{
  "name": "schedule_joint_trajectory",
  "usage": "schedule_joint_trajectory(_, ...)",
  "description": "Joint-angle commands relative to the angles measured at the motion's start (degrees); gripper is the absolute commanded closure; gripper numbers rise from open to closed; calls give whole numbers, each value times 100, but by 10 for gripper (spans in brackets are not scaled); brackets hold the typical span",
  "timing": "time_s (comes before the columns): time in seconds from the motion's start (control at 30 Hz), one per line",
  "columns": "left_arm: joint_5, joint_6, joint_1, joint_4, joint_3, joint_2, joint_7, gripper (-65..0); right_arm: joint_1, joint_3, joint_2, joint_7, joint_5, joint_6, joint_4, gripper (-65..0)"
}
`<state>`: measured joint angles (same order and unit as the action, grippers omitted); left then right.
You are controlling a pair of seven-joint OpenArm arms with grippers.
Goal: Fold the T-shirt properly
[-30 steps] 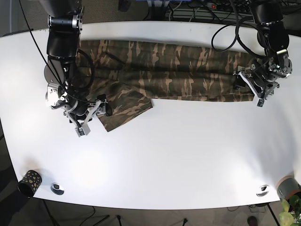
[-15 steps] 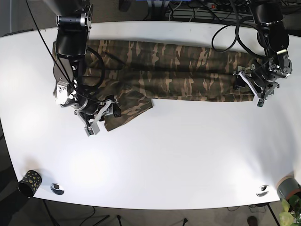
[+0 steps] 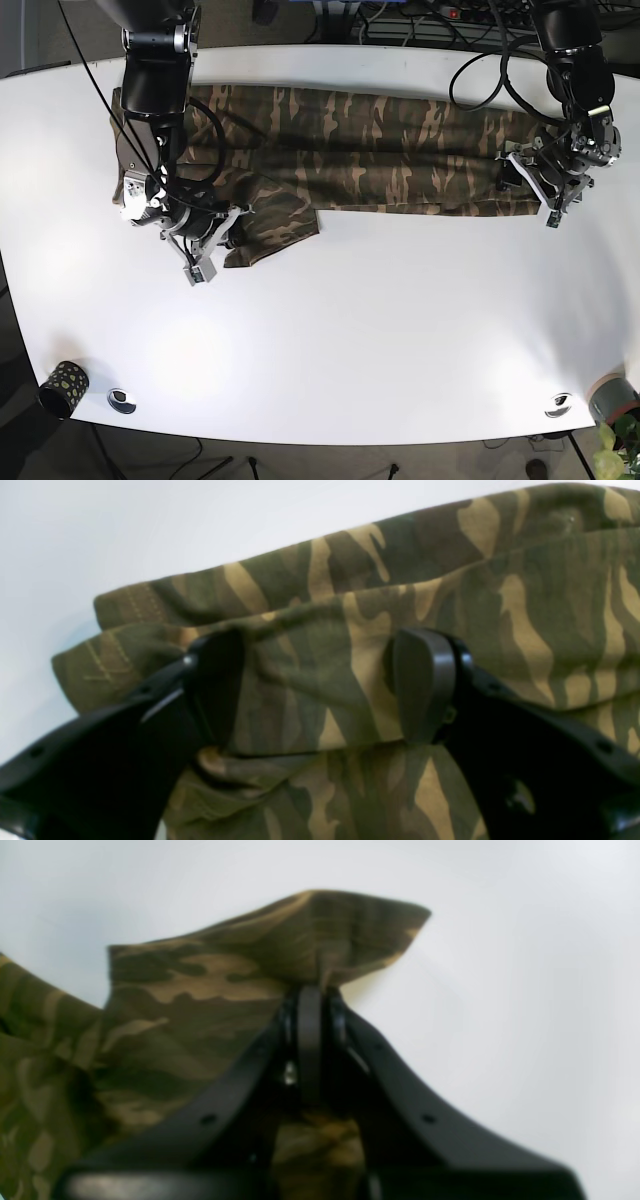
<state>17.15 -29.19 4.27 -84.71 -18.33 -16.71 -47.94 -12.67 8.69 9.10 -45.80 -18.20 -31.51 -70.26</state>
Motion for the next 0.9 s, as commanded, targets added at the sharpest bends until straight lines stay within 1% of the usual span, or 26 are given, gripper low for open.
schedule_joint_trajectory(0.0,-40,31,-36,-35,-9,-83,-10,-433,40,41,131,119,-128,-19,-732,0)
schedule_joint_trajectory(0.1,-40,40,-62,150,-9,-83,-10,-433,348,296,140,-48,-128,-19,-1515,0)
schedule_joint_trajectory(0.27,-40,31,-71,352,0,-92,-1,-433,814,700,140,-743,-128,-19,-2596,0)
schedule_joint_trajectory(0.33,-40,31,-71,352,0,-92,-1,-433,1007,876,140,-884,-128,-19,-2921,0)
schedule_joint_trajectory(0.4,-40,31,-71,361,0,-92,-1,-433,1245,1061,140,-972,-128,-63,-3273,0)
schedule_joint_trajectory(0.5,-40,31,-71,361,0,-92,-1,-433,1535,1219,140,-1024,-128,-63,-3616,0)
schedule_joint_trajectory(0.67,-40,31,-80,396,0,-92,-1,-433,1851,1245,149,-1279,-128,-63,-3915,0)
schedule_joint_trajectory(0.77,-40,31,-80,396,0,-92,-1,-433,2097,1421,131,-1350,-136,-63,-4108,0)
schedule_joint_trajectory(0.8,-40,31,-80,396,0,-92,-1,-433,2176,1465,114,-1367,-136,-71,-4152,0)
schedule_joint_trajectory(0.87,-40,31,-80,396,0,-92,-1,-433,2326,1553,-18,-1367,-136,-71,-4231,0)
